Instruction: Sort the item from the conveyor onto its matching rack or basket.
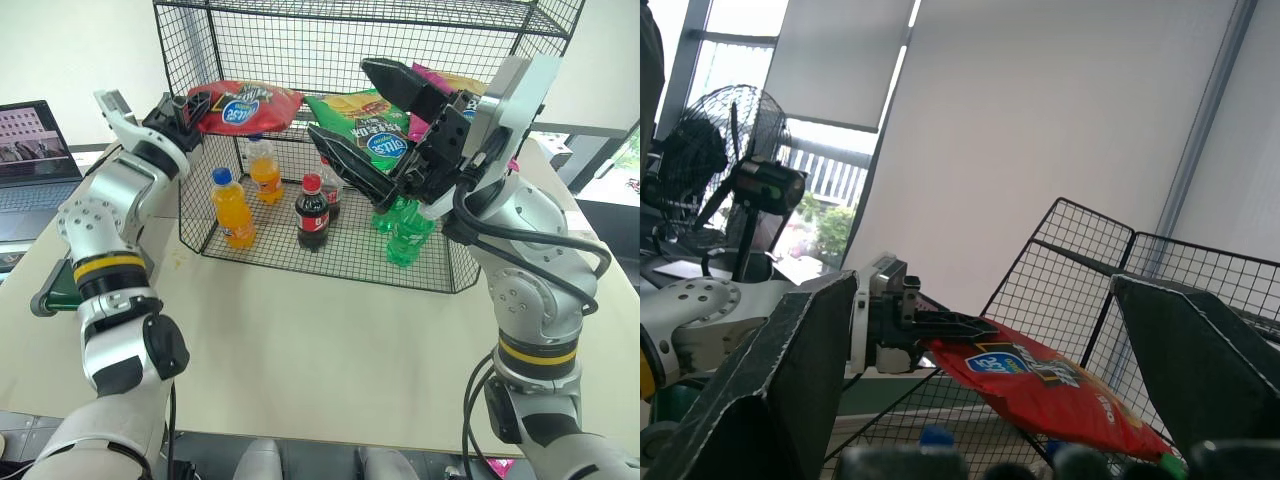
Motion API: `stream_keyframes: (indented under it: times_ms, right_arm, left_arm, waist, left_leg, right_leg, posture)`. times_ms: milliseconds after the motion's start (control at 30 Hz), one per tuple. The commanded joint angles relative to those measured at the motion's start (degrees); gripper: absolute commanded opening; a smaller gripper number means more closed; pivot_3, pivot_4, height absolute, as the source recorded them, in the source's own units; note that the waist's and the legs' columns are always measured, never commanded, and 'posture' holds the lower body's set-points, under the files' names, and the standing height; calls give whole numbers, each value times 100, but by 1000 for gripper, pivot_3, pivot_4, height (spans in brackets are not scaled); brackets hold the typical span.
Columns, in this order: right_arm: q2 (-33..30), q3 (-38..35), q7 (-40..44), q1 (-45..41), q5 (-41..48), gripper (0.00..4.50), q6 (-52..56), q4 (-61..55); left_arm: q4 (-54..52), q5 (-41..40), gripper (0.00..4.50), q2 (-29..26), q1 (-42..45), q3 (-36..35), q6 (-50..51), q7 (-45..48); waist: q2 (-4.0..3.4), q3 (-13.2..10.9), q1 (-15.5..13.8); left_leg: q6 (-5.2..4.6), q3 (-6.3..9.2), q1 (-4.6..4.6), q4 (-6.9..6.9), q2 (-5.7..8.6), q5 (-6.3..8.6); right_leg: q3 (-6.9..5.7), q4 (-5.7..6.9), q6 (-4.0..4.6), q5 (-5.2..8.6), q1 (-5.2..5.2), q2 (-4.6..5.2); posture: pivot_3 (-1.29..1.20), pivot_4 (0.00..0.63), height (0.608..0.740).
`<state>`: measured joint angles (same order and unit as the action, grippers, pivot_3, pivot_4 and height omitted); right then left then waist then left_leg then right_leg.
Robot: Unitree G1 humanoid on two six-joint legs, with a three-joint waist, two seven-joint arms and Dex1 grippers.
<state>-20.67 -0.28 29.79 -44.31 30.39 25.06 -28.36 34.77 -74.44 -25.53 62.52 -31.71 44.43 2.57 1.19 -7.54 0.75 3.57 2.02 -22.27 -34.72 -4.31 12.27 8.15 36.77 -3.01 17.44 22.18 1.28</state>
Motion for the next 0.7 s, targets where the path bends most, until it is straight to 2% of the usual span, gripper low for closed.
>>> stream_keyframes:
  times_ms: [33, 367, 467, 600, 700]
  right_arm:
    - [-19, -50, -81, -97, -77, 4500, -91, -116]
    - [-57, -78, -179, -1, -144, 4500, -47, -214]
    - [-71, -67, -170, 27, -156, 4500, -56, -208]
    - [-71, -66, -137, 73, -176, 4500, -68, -197]
    - [-71, -71, -103, 138, -182, 4500, -95, -193]
  left_arm:
    - [711, 537, 36, -158, 482, 8, -294, 253]
    - [1985, 1479, 36, -360, 1202, -133, -681, 919]
    - [1935, 1570, 912, -390, 1261, -184, -518, 1139]
    - [1578, 1543, 2607, -501, 1077, -326, -140, 1158]
    - [800, 1296, 3959, -499, 712, -535, 353, 817]
  waist:
    - [0, 0, 5]
    - [-1, -1, 19]
    - [-1, -1, 23]
    - [-1, -1, 27]
    - [-1, -1, 49]
  left_leg:
    - [0, 0, 1, 1, 0, 0]
    - [0, 1, -1, 3, 0, 0]
    - [0, 1, -1, 3, 0, 0]
    - [0, 1, -3, 2, 0, 0]
    - [0, 1, -2, 2, 0, 0]
  right_leg:
    - [0, 0, 0, 0, 0, 0]
    - [-3, 0, 0, 0, 3, 0]
    - [-3, 1, 0, 0, 3, 0]
    - [-3, 1, -1, 0, 3, 0]
    - [-2, 8, -1, 0, 4, 0]
  posture:
    - [0, 150, 740]
    - [0, 150, 740]
    - [0, 150, 740]
    - [0, 150, 740]
    - [0, 150, 740]
